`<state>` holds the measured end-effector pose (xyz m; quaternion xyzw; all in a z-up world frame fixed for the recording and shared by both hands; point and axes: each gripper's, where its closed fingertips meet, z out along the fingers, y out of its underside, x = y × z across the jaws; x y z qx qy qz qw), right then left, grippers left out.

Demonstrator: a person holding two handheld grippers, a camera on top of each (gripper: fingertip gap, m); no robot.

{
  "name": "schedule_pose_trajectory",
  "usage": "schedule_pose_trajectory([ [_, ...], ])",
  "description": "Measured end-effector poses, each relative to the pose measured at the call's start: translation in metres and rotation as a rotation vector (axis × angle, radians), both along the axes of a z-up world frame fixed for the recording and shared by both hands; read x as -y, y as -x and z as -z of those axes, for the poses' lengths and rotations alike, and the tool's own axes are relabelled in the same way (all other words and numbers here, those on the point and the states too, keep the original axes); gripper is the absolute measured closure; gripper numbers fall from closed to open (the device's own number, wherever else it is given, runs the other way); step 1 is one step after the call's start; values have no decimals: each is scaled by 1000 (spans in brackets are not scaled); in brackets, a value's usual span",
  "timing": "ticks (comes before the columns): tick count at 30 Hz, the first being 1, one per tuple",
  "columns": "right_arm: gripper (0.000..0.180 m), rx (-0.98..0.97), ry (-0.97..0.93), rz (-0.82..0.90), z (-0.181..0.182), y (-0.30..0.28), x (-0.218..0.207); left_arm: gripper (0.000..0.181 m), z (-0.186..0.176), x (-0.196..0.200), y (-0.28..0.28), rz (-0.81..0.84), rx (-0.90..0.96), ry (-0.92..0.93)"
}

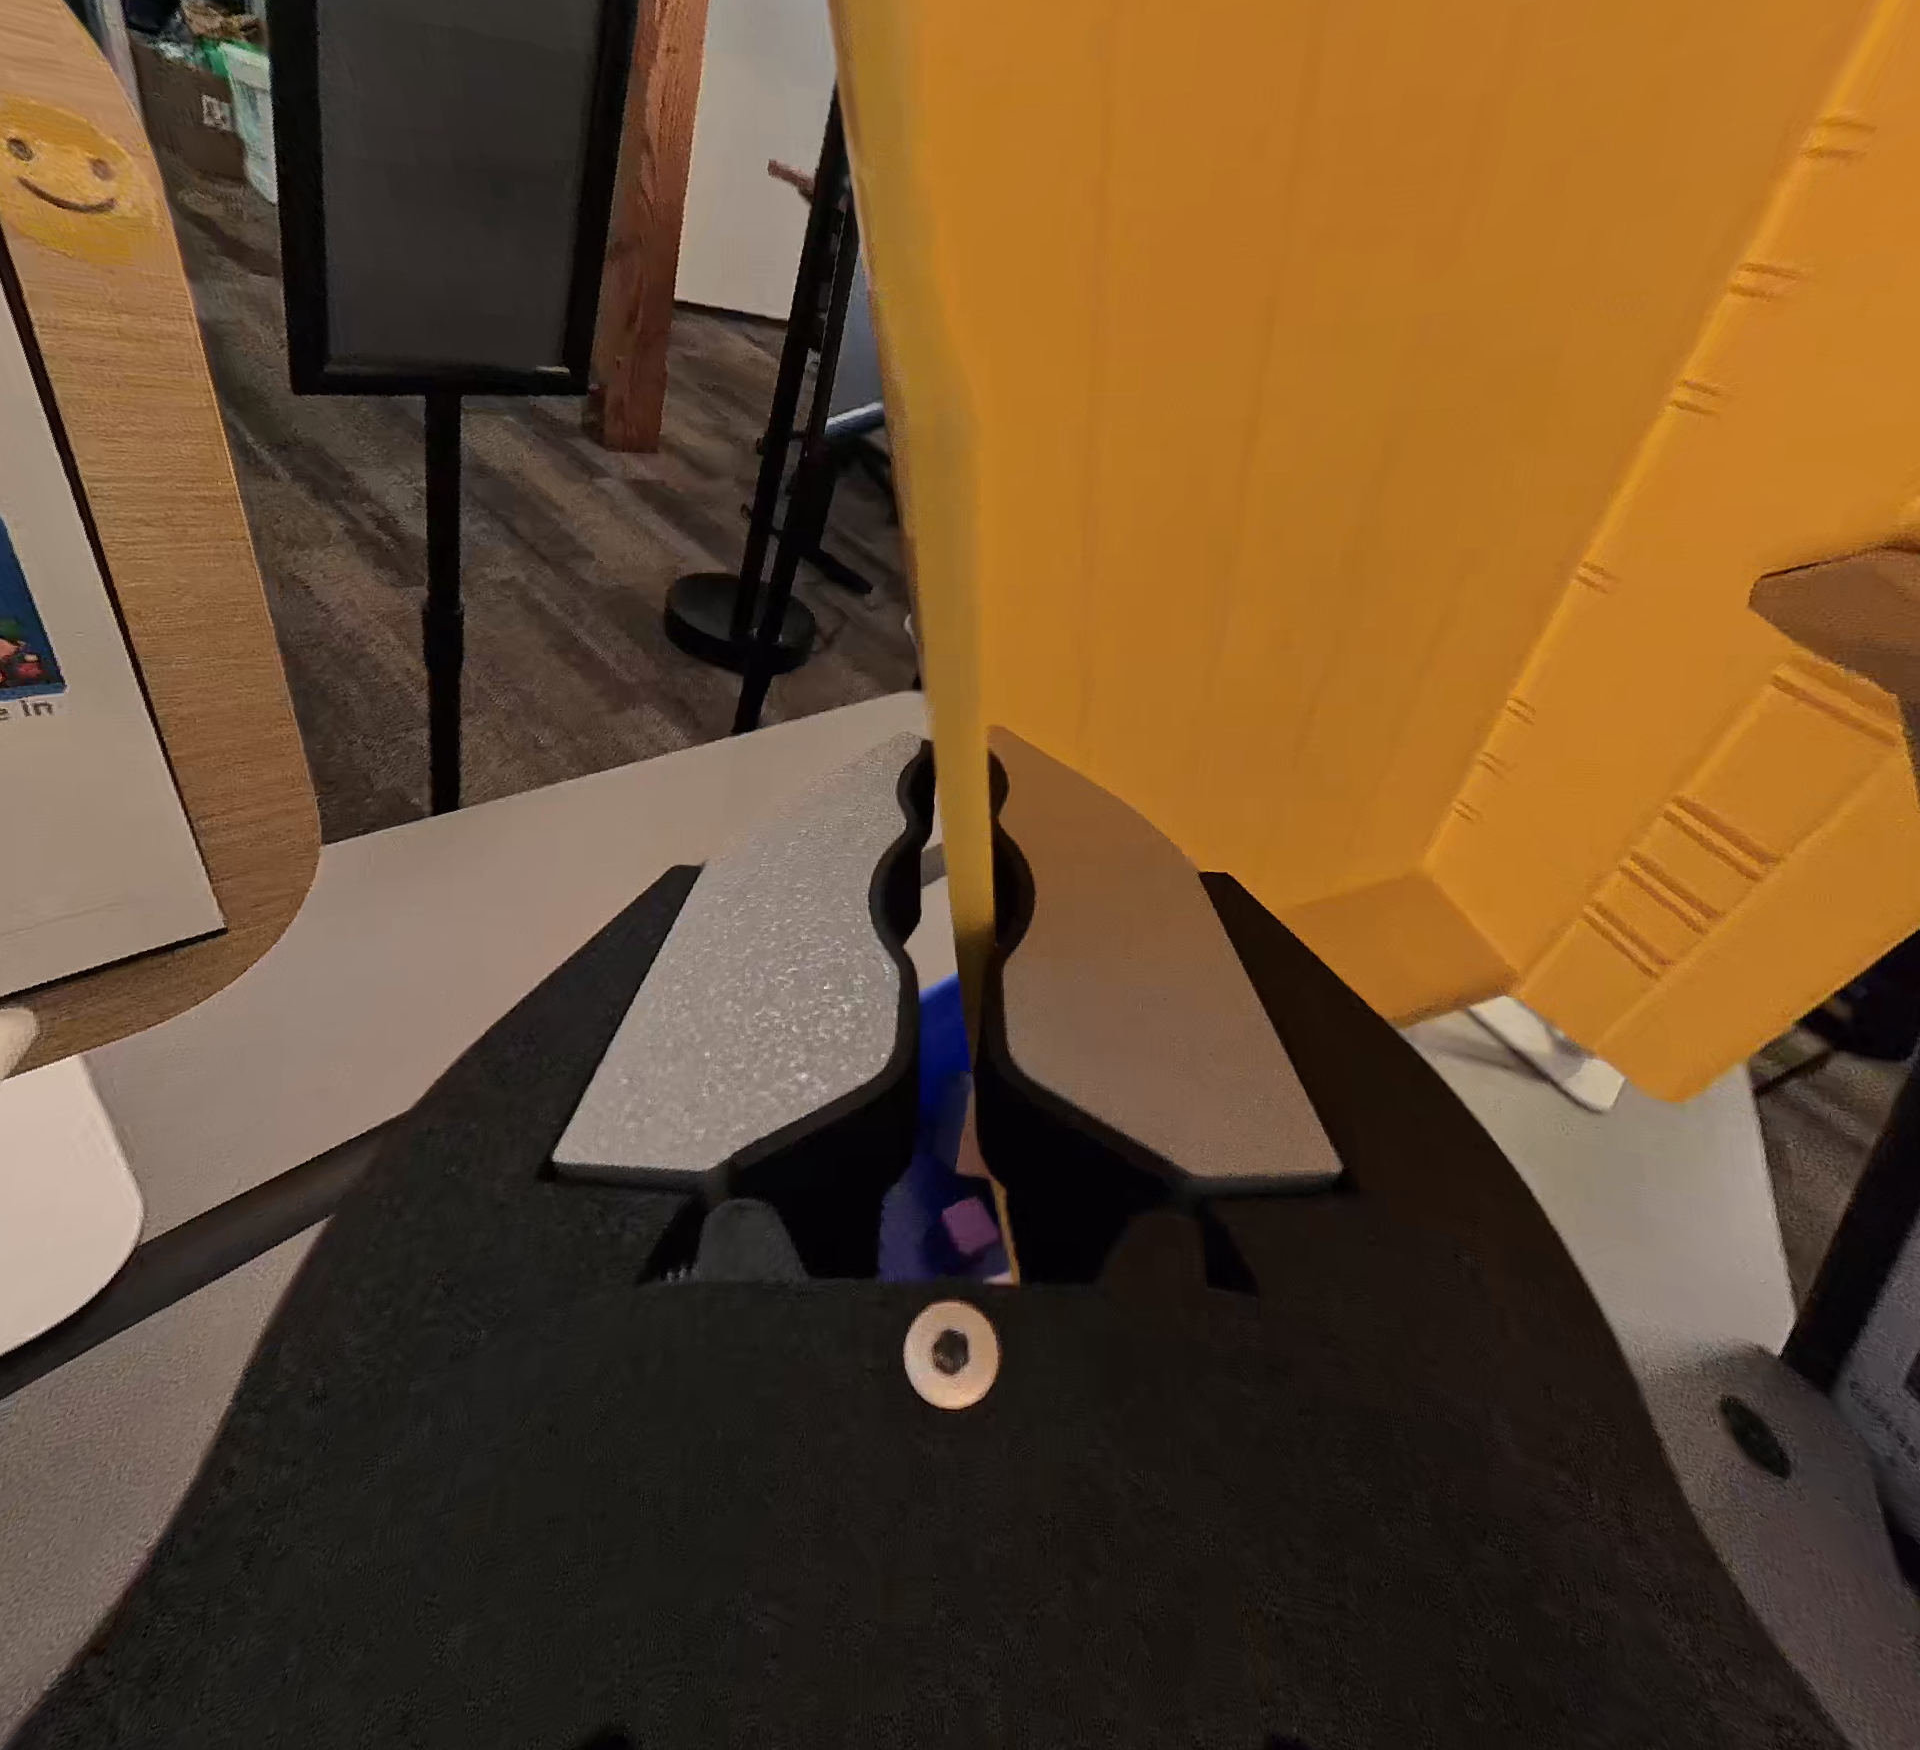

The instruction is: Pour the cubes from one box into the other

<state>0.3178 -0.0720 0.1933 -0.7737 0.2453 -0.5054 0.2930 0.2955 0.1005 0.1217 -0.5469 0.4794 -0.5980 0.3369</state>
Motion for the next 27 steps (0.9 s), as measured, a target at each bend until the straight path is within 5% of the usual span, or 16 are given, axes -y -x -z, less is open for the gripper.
schedule_pose_trajectory([
  [11,174,-161,-94,37,19,-14,20,168,5,23,0,78,-74,22],
  [16,175,-442,-245,31,20,-35,34,138,-27,48,15,232,-93,99],
  [20,175,-713,-271,56,38,-44,55,112,-54,40,53,188,-53,54],
  [27,175,-950,-142,262,100,-68,136,105,63,18,90,122,-400,-110],
])
